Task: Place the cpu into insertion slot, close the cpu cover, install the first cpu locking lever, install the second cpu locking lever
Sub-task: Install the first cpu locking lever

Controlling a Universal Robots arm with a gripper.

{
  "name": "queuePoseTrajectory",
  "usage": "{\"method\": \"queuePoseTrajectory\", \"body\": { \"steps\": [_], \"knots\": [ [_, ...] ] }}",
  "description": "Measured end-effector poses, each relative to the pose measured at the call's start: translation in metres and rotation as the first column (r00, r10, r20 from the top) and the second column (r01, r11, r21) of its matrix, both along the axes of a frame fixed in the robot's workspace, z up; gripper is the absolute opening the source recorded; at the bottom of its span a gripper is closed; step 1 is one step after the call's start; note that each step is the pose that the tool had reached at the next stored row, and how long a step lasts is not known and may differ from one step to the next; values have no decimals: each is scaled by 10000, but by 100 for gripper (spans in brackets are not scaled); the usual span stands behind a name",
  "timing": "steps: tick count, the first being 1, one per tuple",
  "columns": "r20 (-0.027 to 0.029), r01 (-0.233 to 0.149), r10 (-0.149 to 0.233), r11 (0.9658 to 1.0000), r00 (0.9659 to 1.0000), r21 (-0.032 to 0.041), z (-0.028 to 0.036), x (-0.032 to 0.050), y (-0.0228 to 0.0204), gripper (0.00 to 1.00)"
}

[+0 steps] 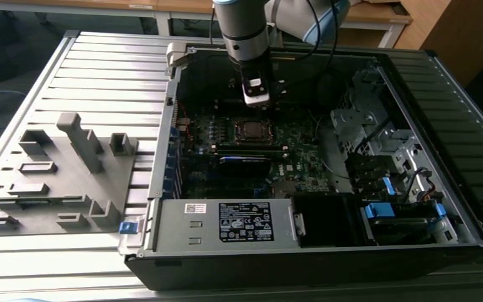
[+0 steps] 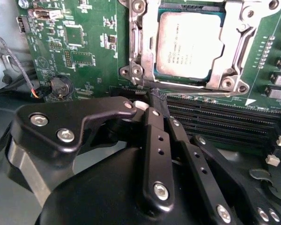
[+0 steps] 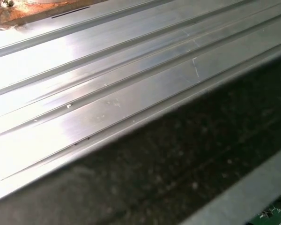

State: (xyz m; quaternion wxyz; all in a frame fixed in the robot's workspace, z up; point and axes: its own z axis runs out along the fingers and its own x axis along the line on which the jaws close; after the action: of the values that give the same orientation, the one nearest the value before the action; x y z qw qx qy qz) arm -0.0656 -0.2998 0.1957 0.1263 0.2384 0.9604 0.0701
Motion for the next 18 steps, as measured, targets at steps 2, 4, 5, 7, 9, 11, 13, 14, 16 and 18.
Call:
{"method": "queuePoseTrajectory", "body": {
  "steps": [2, 4, 5, 7, 9, 11, 13, 14, 16, 18],
  "knots": [
    [1, 1, -1, 10000, 10000, 12, -1, 1, 1, 11],
    [1, -1, 1, 10000, 10000, 13, 0, 1, 0, 11],
    [2, -1, 1, 10000, 10000, 13, -1, 1, -1, 11],
    [10, -2, 2, 10000, 10000, 12, -5, 1, -7, 11],
    [22, -1, 1, 10000, 10000, 11, -12, 0, -18, 11],
    [30, -1, 1, 10000, 10000, 11, -17, 0, -31, 11],
    [38, 0, 0, 10000, 10000, 9, -21, 0, -41, 11],
    [43, 0, 0, 10000, 10000, 10, -23, 1, -45, 11],
    [51, 0, 0, 10000, 10000, 9, -25, 0, -52, 11],
    [58, -1, 1, 10000, 10000, 7, -30, 0, -60, 11]
  ]
}}
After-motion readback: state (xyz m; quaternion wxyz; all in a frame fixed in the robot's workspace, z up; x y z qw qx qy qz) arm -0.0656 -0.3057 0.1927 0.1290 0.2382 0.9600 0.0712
